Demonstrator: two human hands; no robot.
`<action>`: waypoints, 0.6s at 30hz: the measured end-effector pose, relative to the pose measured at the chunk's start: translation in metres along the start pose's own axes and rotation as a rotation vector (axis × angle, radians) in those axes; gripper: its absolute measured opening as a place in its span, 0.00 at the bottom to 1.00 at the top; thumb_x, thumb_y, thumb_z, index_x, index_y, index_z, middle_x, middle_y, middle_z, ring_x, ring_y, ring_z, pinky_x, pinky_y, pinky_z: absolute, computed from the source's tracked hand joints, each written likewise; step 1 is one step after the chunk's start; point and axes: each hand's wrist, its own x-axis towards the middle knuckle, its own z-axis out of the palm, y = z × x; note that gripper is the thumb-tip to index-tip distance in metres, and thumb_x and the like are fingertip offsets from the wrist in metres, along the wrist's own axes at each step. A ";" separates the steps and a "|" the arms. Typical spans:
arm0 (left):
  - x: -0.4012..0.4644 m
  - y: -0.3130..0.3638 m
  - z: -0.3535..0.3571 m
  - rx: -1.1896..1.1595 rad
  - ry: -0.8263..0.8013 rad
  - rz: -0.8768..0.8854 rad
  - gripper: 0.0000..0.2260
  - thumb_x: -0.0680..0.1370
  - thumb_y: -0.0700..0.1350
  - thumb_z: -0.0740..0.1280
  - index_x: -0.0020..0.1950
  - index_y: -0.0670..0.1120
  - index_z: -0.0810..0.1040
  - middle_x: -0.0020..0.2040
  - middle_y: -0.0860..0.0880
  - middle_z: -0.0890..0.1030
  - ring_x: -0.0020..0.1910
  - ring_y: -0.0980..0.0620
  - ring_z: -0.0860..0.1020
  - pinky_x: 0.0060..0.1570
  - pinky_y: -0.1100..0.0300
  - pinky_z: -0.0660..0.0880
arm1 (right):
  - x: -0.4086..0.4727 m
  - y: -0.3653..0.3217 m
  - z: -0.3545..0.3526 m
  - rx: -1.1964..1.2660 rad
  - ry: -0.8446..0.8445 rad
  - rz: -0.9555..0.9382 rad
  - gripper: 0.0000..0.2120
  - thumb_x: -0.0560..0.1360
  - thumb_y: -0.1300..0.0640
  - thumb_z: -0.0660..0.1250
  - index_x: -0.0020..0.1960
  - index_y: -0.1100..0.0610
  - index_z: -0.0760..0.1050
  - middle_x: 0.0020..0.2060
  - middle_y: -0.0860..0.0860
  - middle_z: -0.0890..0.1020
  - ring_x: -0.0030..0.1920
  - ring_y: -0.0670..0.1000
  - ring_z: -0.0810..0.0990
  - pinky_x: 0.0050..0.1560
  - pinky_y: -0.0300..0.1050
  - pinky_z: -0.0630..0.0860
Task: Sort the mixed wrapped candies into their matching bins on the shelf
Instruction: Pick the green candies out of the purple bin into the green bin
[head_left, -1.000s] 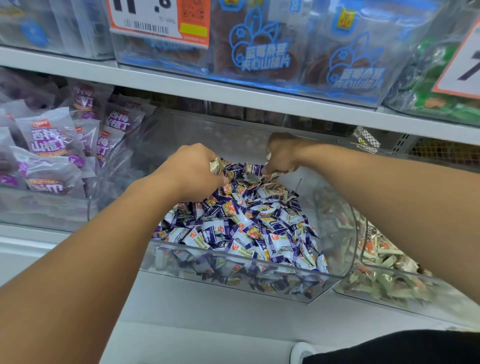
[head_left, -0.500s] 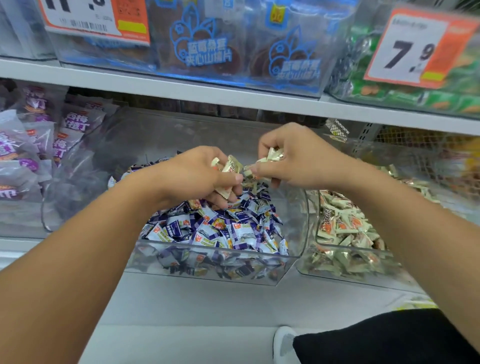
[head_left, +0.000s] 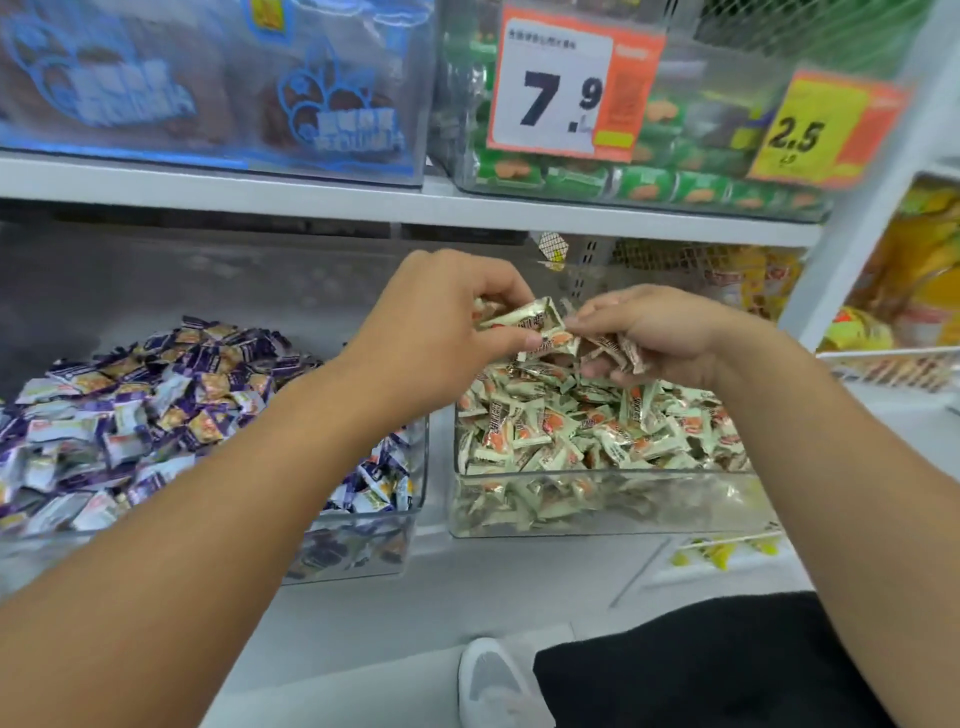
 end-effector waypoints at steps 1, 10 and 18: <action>0.005 0.000 0.007 0.027 -0.028 -0.020 0.05 0.71 0.52 0.77 0.44 0.55 0.84 0.39 0.58 0.83 0.43 0.56 0.79 0.46 0.56 0.76 | 0.000 0.002 -0.002 -0.008 0.014 0.012 0.04 0.78 0.54 0.70 0.49 0.55 0.79 0.38 0.54 0.84 0.35 0.48 0.83 0.27 0.35 0.74; 0.028 -0.006 0.047 0.202 -0.256 -0.024 0.30 0.75 0.54 0.72 0.74 0.52 0.64 0.69 0.51 0.73 0.68 0.49 0.71 0.66 0.54 0.69 | 0.005 0.012 -0.010 -0.119 0.181 -0.075 0.21 0.75 0.42 0.71 0.61 0.55 0.79 0.55 0.50 0.83 0.48 0.51 0.82 0.40 0.45 0.78; 0.022 -0.039 -0.008 0.194 0.039 -0.111 0.09 0.81 0.44 0.65 0.58 0.47 0.81 0.50 0.53 0.81 0.50 0.57 0.77 0.48 0.72 0.67 | -0.004 -0.013 0.016 -0.657 0.297 -0.384 0.13 0.80 0.47 0.65 0.57 0.54 0.80 0.51 0.49 0.83 0.53 0.50 0.81 0.59 0.51 0.78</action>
